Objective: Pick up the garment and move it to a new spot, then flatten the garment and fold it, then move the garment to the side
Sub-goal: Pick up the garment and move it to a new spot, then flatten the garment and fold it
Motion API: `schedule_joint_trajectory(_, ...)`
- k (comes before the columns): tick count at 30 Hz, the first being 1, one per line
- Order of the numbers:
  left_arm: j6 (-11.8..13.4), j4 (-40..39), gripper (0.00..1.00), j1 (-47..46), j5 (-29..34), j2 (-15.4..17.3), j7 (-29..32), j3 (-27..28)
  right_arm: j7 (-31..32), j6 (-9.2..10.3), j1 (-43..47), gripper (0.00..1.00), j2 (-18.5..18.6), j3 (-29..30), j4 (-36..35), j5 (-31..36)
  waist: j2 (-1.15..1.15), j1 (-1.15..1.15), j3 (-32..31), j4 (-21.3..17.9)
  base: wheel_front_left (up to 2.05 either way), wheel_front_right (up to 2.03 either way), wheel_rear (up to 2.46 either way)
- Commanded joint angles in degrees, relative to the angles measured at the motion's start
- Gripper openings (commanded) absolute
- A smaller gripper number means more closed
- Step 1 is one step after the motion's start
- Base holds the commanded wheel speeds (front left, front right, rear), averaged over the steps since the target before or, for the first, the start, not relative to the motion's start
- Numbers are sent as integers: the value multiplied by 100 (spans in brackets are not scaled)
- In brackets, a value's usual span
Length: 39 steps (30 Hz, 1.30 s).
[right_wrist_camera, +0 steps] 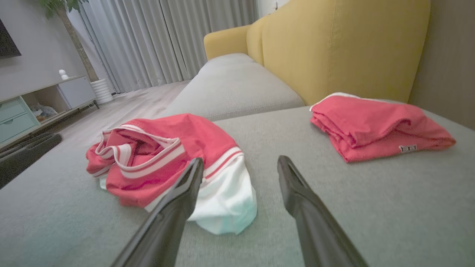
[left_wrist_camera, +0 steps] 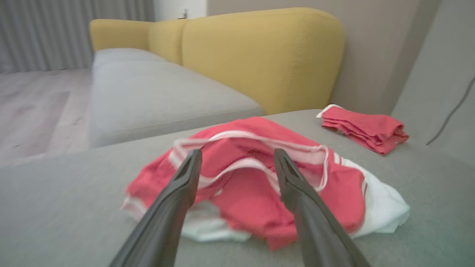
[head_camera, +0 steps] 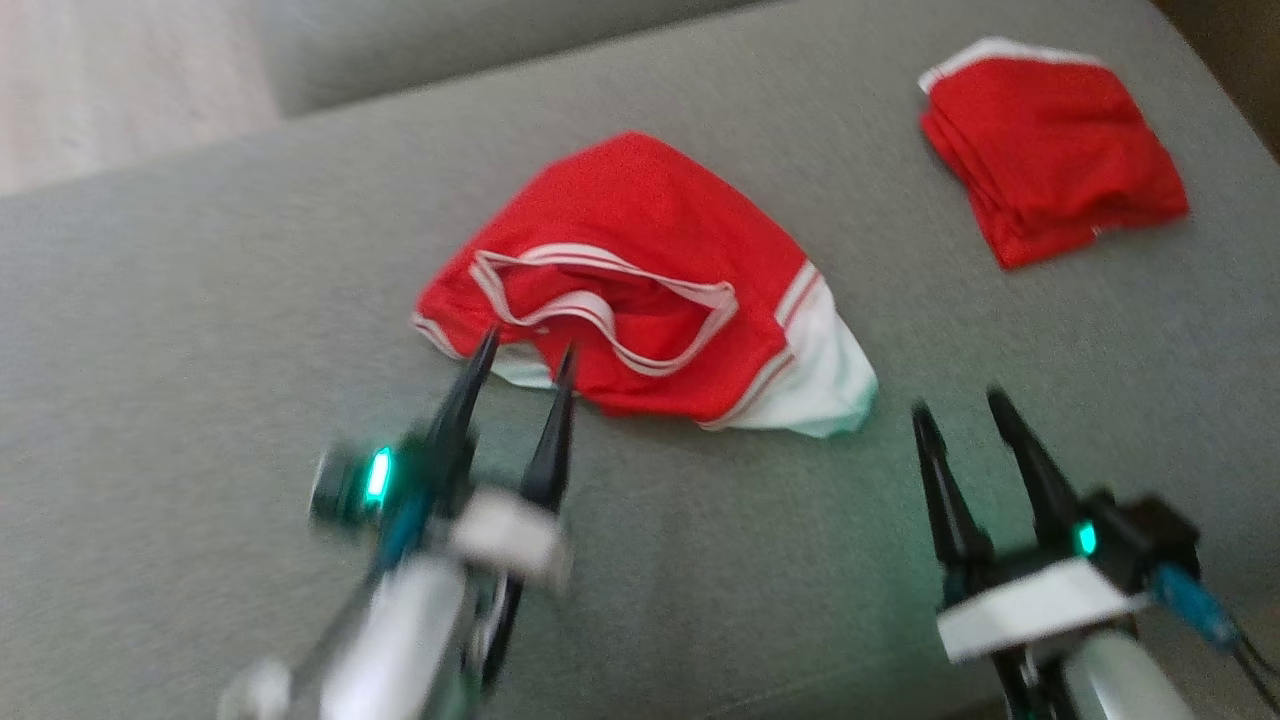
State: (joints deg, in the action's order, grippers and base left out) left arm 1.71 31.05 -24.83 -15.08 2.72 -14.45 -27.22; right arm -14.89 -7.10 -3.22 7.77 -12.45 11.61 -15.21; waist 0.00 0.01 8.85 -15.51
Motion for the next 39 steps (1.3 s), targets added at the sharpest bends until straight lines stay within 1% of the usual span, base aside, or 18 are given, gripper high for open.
schedule_joint_trajectory(1,219,-557,100,586,50,45,-53,401,-11,-39,207,100,50,-16,-120,10,0,-1,-598,543,0,0,0)
schedule_joint_trajectory(4,427,-1256,100,1553,98,24,-53,655,-11,-39,493,100,29,86,-63,52,0,-1,-879,868,0,0,0)
schedule_joint_trajectory(7,662,-1961,100,2332,168,19,-54,868,-11,-39,694,100,-23,265,100,176,0,-1,-1096,1147,0,0,0)
schedule_joint_trajectory(10,762,-2442,100,2928,194,18,-54,970,-11,-39,836,100,-113,420,147,228,0,-1,-1273,1376,0,0,0)
schedule_joint_trajectory(13,782,-2649,100,3277,340,17,-54,1048,-11,-39,1007,100,-192,557,78,260,0,-1,-1428,1585,0,0,0)
schedule_joint_trajectory(16,754,-2749,100,3420,487,17,-54,1141,-11,-39,1166,100,-252,677,-77,259,0,-1,-1544,1734,0,0,0)
schedule_joint_trajectory(19,709,-2781,100,3462,580,17,-54,1244,-11,-39,1273,100,-276,708,-194,349,0,-1,-1600,1775,0,0,0)
schedule_joint_trajectory(29,659,-2699,100,3504,642,16,-54,1365,-11,-39,1403,100,-313,481,-243,476,0,-1,-1683,1702,0,0,0)
schedule_joint_trajectory(39,656,-2622,100,3474,619,16,-54,1326,-11,-39,1387,100,-325,407,-244,416,0,-1,-1641,1664,0,0,0)
